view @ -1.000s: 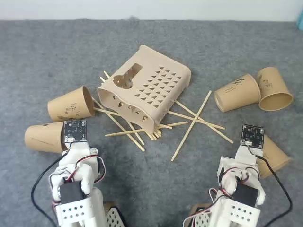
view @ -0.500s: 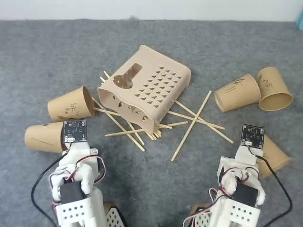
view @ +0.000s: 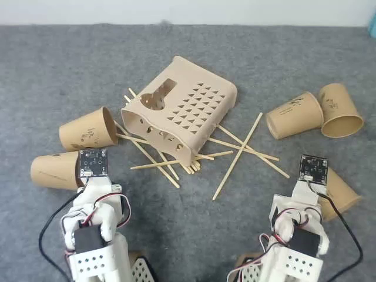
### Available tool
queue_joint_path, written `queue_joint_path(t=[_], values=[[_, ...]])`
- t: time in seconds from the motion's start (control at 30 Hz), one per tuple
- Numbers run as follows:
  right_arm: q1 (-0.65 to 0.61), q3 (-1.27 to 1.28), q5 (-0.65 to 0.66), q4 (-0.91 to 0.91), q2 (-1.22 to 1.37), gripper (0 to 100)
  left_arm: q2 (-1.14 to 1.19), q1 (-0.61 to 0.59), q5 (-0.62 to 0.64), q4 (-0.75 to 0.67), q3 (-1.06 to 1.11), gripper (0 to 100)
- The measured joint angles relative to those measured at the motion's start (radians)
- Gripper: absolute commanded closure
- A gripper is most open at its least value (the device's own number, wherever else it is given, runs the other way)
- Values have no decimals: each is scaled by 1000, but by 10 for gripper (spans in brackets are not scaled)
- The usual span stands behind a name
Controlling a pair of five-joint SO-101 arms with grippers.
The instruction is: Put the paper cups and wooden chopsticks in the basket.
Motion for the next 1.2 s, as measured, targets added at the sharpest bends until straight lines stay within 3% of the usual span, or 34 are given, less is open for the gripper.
queue_joint_path(t=[0.6, 0.73, 1.07, 1.2], values=[[0, 0, -37, 0, 0, 990, 0, 0, 0, 0, 0, 987], [-5, 0, -40, -3, 0, 989, 0, 48, 0, 0, 0, 985], [-331, 0, -32, -98, 0, 989, 0, 83, 0, -2, 0, 985], [-402, 0, 115, -133, 0, 991, 0, 83, 0, -63, -5, 984]])
